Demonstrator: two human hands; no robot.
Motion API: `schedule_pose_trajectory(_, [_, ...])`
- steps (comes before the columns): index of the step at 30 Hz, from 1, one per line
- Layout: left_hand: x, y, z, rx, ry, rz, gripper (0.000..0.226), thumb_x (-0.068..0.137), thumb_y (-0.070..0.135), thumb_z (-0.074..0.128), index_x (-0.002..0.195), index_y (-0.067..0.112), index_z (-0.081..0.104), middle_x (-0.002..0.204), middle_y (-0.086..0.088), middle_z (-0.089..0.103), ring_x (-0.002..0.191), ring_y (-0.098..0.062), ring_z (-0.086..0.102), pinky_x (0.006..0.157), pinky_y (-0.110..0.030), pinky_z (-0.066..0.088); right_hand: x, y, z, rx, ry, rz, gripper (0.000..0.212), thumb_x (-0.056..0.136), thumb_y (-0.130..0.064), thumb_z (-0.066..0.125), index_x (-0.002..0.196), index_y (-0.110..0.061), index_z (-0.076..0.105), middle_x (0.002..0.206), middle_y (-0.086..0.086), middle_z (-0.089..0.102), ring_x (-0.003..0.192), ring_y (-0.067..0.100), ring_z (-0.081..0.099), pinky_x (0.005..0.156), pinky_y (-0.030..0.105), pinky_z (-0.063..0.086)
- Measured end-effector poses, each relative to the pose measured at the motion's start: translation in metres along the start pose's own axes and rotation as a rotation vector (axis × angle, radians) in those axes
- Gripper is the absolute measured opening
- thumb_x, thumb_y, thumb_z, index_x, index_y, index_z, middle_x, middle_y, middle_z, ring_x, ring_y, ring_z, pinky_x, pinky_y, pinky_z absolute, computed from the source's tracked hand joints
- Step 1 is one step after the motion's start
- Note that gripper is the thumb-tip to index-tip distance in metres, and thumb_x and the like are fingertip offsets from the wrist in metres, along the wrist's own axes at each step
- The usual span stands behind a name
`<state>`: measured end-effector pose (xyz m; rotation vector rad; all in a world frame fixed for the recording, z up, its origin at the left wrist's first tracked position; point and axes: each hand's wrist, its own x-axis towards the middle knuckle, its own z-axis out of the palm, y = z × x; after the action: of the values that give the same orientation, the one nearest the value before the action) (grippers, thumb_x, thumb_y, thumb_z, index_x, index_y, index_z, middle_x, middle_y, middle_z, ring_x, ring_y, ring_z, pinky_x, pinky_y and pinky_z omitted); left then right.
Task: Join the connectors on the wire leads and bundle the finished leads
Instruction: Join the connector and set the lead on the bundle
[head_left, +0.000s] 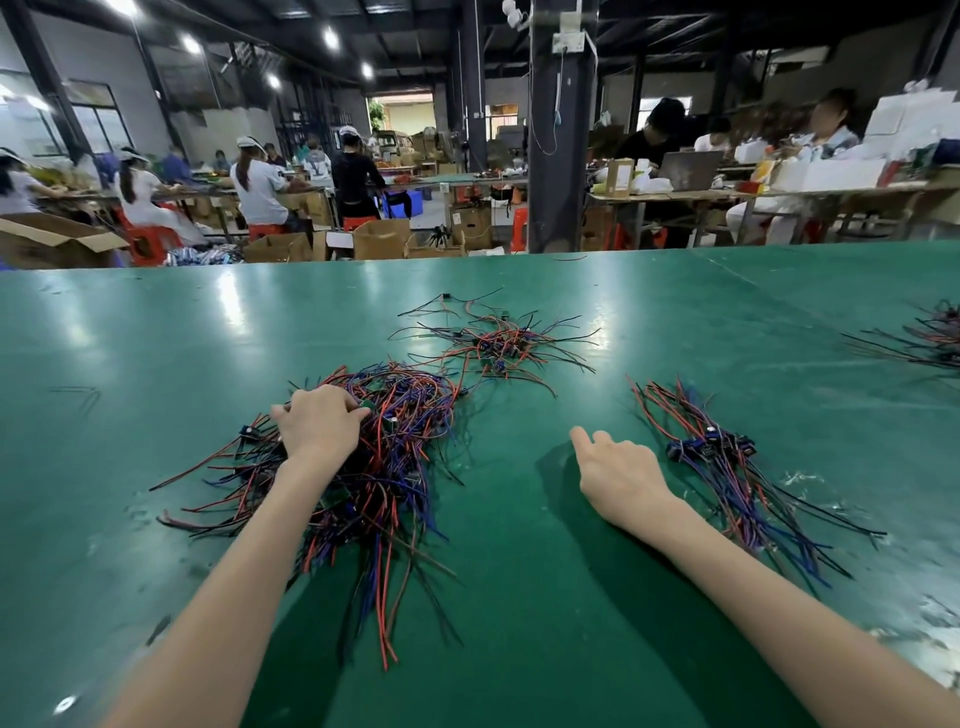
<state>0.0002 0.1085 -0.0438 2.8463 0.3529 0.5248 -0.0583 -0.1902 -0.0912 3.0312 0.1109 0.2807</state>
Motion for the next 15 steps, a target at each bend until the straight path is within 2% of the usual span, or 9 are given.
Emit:
schedule_pose_trajectory(3, [-0.006, 0.002, 0.006, -0.152, 0.134, 0.020, 0.020, 0.094, 0.031, 0.056, 0.106, 0.016, 0.063, 0.101, -0.009, 0.068, 0.107, -0.030, 0.054, 0.099, -0.043, 0.026, -0.001, -0.001, 0.000, 0.021, 0.022, 0.027, 0.028, 0.090, -0.006, 0.037, 0.118, -0.013, 0.039, 0.107, 0.009, 0.054, 0.091, 0.031, 0.063, 0.061, 0.033, 0.033])
schedule_pose_trajectory(5, [-0.013, 0.006, 0.003, -0.240, 0.272, 0.087, 0.018, 0.094, 0.024, 0.056, 0.105, 0.010, 0.061, 0.093, -0.014, 0.069, 0.098, -0.032, 0.059, 0.101, -0.042, 0.026, -0.002, -0.002, -0.001, 0.028, 0.036, 0.039, 0.024, 0.091, -0.007, 0.037, 0.114, -0.014, 0.041, 0.106, 0.008, 0.056, 0.091, 0.031, 0.064, 0.061, 0.033, 0.033])
schedule_pose_trajectory(8, [-0.029, 0.020, -0.013, -0.341, 0.512, 0.315, 0.017, 0.089, 0.013, 0.063, 0.101, 0.002, 0.060, 0.083, -0.017, 0.070, 0.081, -0.032, 0.065, 0.102, -0.044, 0.033, -0.008, -0.004, -0.003, 0.044, 0.089, 0.034, 0.018, 0.094, -0.012, 0.039, 0.110, -0.014, 0.045, 0.103, 0.006, 0.058, 0.088, 0.032, 0.064, 0.060, 0.033, 0.034])
schedule_pose_trajectory(10, [-0.044, 0.034, -0.024, -0.390, 0.565, 0.485, 0.019, 0.085, 0.008, 0.068, 0.101, 0.000, 0.062, 0.085, -0.016, 0.071, 0.078, -0.031, 0.066, 0.093, -0.041, 0.043, -0.013, -0.004, -0.006, 0.129, 0.162, 0.022, 0.019, 0.095, -0.019, 0.042, 0.113, -0.016, 0.049, 0.104, 0.004, 0.059, 0.088, 0.032, 0.063, 0.062, 0.034, 0.037])
schedule_pose_trajectory(11, [-0.053, 0.042, -0.027, -0.406, 0.571, 0.563, 0.020, 0.083, 0.007, 0.069, 0.101, -0.001, 0.063, 0.085, -0.015, 0.071, 0.078, -0.030, 0.066, 0.086, -0.038, 0.046, -0.017, -0.005, -0.009, 0.245, 0.200, 0.015, 0.021, 0.096, -0.023, 0.045, 0.114, -0.016, 0.053, 0.102, 0.003, 0.060, 0.087, 0.029, 0.063, 0.065, 0.034, 0.040])
schedule_pose_trajectory(13, [-0.070, 0.059, -0.029, -0.402, 0.581, 0.706, 0.018, 0.084, 0.006, 0.069, 0.101, 0.000, 0.066, 0.084, -0.012, 0.069, 0.075, -0.028, 0.065, 0.075, -0.034, 0.049, -0.024, -0.012, -0.017, 0.681, 0.221, -0.006, 0.017, 0.094, -0.027, 0.056, 0.106, -0.017, 0.062, 0.090, 0.000, 0.062, 0.074, 0.015, 0.060, 0.066, 0.029, 0.044])
schedule_pose_trajectory(15, [-0.086, 0.073, -0.025, -0.375, 0.567, 0.825, 0.016, 0.088, 0.011, 0.065, 0.100, 0.002, 0.068, 0.080, -0.009, 0.067, 0.072, -0.028, 0.062, 0.069, -0.036, 0.051, -0.032, -0.025, -0.029, 1.260, 0.105, 0.002, 0.010, 0.090, -0.025, 0.064, 0.094, -0.017, 0.067, 0.079, 0.000, 0.062, 0.053, 0.006, 0.051, 0.051, 0.023, 0.042])
